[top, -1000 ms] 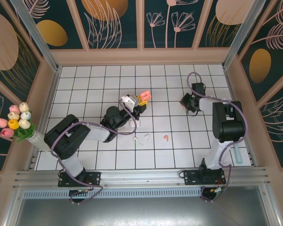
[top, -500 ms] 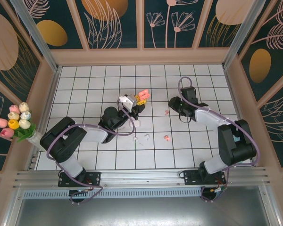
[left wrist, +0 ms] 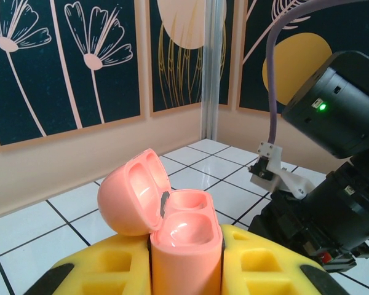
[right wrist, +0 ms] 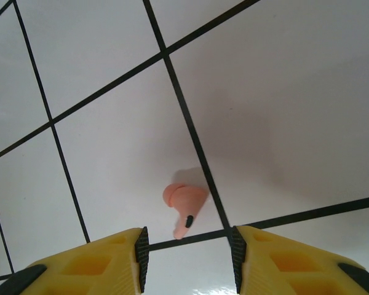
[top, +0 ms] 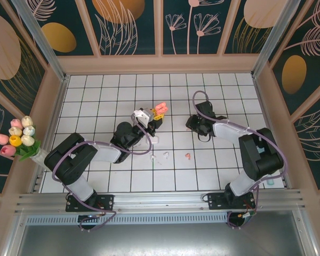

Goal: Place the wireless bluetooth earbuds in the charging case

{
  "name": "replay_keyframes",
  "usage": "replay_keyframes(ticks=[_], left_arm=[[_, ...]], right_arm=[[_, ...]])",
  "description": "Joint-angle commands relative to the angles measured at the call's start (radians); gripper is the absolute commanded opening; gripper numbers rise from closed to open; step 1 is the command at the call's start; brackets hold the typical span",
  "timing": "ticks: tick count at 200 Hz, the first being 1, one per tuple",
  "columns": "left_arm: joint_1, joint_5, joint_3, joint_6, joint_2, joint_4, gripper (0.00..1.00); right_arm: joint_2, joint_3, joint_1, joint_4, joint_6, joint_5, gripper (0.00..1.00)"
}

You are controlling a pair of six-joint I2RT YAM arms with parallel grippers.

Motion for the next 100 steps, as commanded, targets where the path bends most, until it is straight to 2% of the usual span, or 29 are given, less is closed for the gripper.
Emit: replay_keyframes(ticks=[1,52,100], left_arm=[[0.007,-0.011,-0.009,0.018,-0.034,0.018,0.0],[0.011,-0.014,-0.018,0.015,-0.039,0.024,0.0],[0.015,-0.009,-0.014,0.015,-0.041,0.024,0.0]], right_arm=[[0.048,0.036,0.009,0.008,0.045,0.013,0.43],[0.124,0.083,0.03,-0.001,0.054,0.041,0.42],[0.133,0.08,0.051,-0.033,0.047,0.101,0.4]])
